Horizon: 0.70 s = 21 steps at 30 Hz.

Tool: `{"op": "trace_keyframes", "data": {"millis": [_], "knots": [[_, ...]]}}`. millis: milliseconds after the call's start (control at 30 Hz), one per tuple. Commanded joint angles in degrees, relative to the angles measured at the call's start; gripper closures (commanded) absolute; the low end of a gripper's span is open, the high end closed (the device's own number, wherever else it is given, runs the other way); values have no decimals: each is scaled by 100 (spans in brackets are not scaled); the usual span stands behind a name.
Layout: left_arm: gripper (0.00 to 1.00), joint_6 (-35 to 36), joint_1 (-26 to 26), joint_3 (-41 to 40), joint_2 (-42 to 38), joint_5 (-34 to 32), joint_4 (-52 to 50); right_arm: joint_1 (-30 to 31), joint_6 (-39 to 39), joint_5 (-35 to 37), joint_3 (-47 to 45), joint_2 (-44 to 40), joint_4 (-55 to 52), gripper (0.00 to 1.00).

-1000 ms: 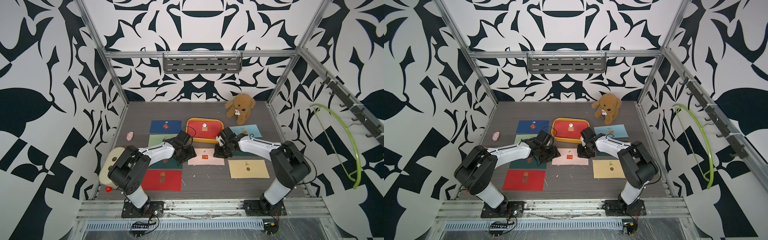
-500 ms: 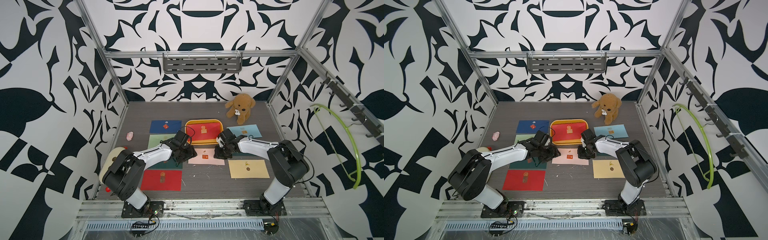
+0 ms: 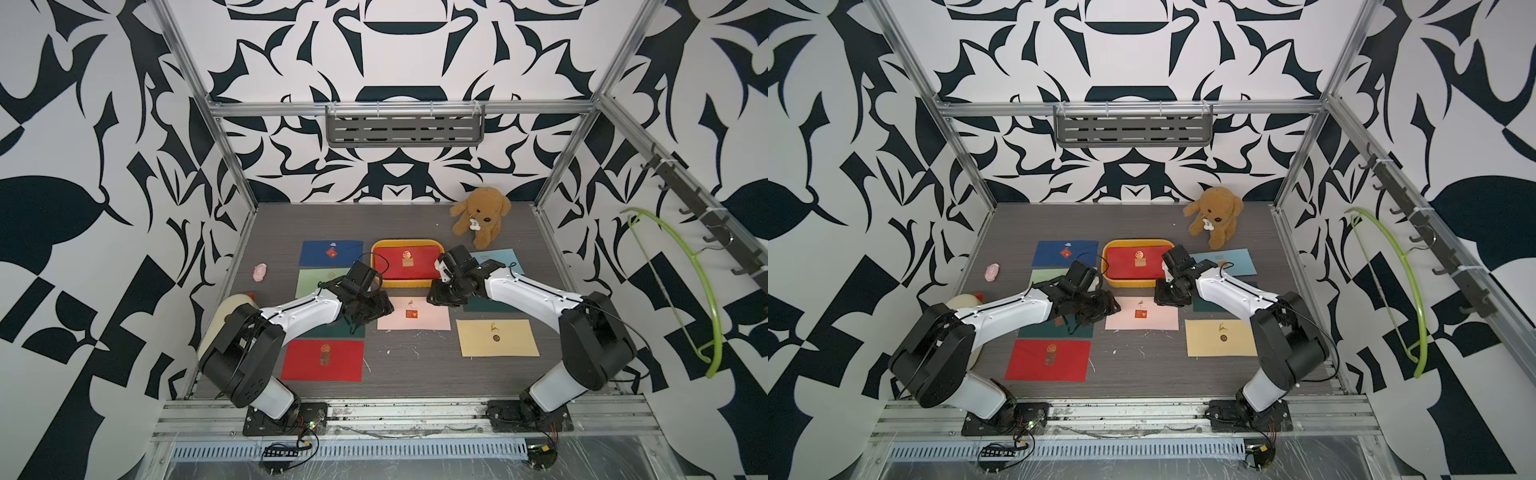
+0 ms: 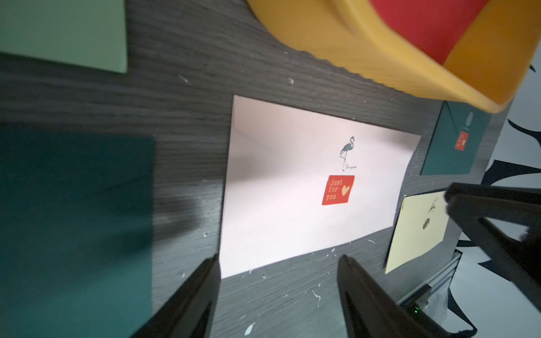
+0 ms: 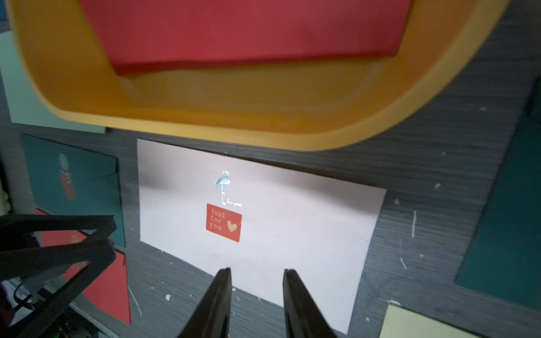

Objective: Put the sealed envelopes into the storage box
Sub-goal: Pick up the envelope from the center of the board.

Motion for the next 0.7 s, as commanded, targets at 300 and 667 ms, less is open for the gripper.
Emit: {"op": "trace_keyframes", "data": {"millis": [300,667], "knots": [[30,-52,-1,-584,11,242,381,109,339,203,-957,-190,798,74],[29,305,44,-756,276,377,784,125,6,218,-1120,511,800,82]]}}
